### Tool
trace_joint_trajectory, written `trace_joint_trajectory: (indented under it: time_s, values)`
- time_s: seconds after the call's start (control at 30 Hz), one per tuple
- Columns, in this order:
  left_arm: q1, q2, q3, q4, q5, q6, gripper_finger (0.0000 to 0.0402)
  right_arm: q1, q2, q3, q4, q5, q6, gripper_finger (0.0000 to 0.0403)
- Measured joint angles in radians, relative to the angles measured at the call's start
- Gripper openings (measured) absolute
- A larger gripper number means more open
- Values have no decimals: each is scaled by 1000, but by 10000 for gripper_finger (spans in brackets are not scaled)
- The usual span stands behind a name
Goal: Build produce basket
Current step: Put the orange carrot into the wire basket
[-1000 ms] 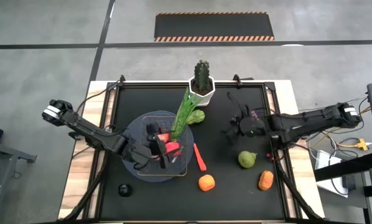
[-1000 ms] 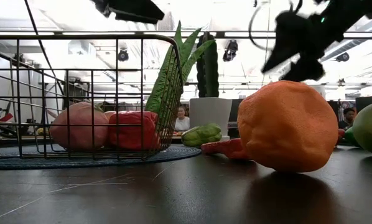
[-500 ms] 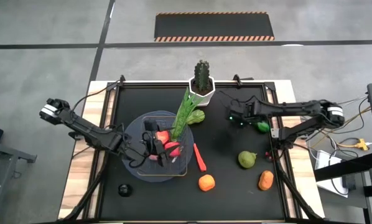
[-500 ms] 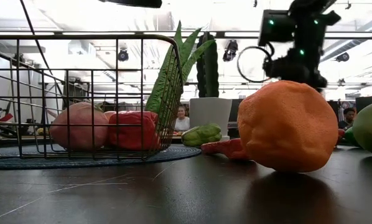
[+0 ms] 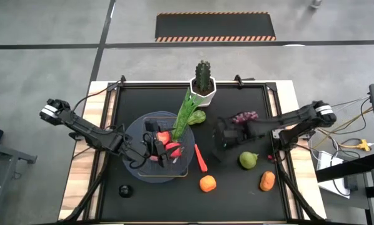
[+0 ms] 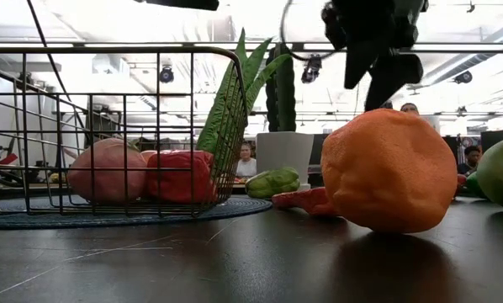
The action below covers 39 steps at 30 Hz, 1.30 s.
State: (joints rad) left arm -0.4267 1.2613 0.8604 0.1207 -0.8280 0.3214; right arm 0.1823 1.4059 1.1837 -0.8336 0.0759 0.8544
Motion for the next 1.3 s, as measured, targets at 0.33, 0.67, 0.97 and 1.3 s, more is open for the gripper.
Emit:
trace_joint_trajectory:
  time_s: [0.33,0.67,0.97,1.3]
  values:
    - [0,0,0,1,0,0,333,87,276,153,2,84,85,327]
    - [-1,-1,0,1,0,0,333,109,456,242,14,131,135,327]
    - [-16,-1,-1,1,0,0,333,119,503,246,71,138,141,326]
    - [-36,-17,-1,3,0,-1,333,119,559,242,61,141,114,325]
